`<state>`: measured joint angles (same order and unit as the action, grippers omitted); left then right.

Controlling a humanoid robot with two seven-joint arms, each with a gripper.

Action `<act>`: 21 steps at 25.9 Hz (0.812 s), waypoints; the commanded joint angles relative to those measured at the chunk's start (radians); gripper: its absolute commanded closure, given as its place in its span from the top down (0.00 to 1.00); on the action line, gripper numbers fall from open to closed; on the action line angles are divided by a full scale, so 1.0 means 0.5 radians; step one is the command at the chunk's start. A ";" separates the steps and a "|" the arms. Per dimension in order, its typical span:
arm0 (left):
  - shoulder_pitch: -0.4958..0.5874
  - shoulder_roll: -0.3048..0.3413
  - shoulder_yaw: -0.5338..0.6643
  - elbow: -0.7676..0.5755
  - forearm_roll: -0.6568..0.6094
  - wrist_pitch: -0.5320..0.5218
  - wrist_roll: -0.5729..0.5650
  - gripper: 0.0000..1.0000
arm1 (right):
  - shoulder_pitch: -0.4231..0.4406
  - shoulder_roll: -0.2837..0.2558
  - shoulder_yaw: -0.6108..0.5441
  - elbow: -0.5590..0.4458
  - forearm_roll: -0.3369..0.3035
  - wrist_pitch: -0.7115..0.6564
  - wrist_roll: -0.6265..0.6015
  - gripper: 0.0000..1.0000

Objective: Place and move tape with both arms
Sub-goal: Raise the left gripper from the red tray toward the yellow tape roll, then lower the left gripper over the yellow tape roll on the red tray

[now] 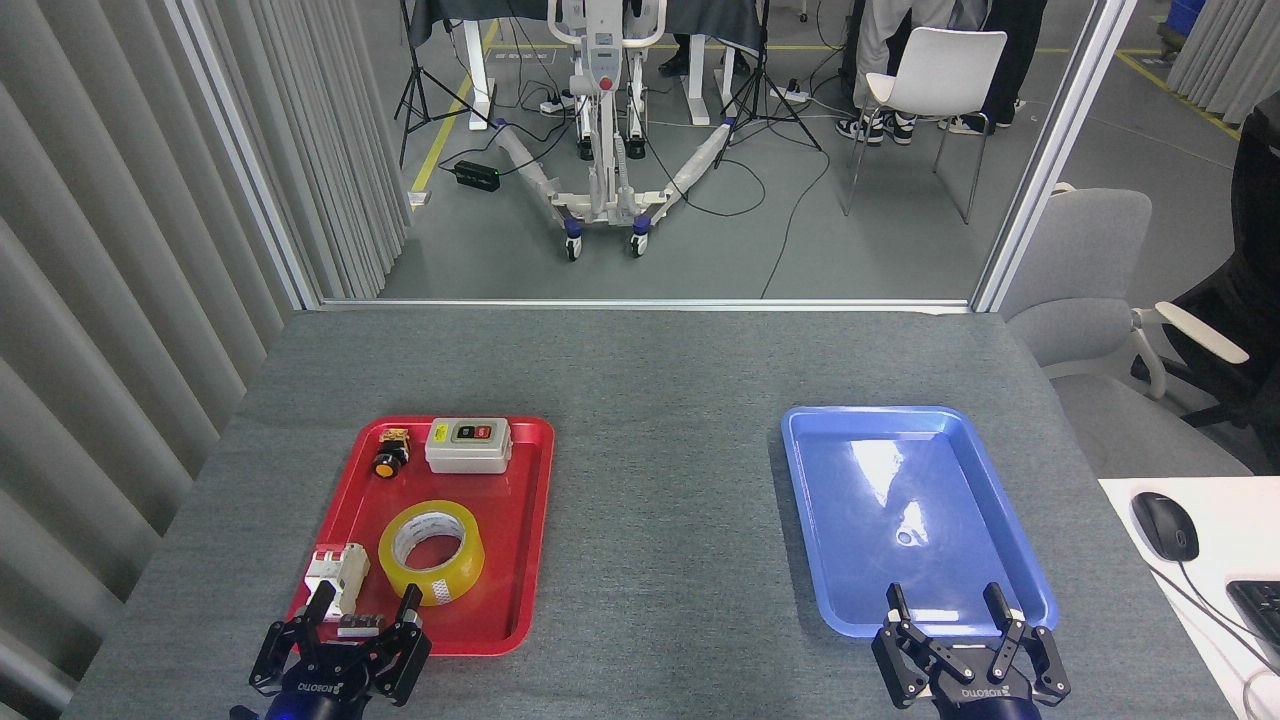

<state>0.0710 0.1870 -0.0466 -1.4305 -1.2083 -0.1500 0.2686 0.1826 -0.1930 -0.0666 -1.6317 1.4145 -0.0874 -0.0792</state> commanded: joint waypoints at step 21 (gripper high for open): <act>-0.743 -0.033 -0.005 0.462 -0.004 0.006 0.000 1.00 | 0.000 0.002 -0.008 0.002 0.000 0.000 0.005 1.00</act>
<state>-0.2437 0.1683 -0.0457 -1.2514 -1.2102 -0.1470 0.2722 0.1819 -0.1917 -0.0704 -1.6306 1.4147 -0.0874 -0.0765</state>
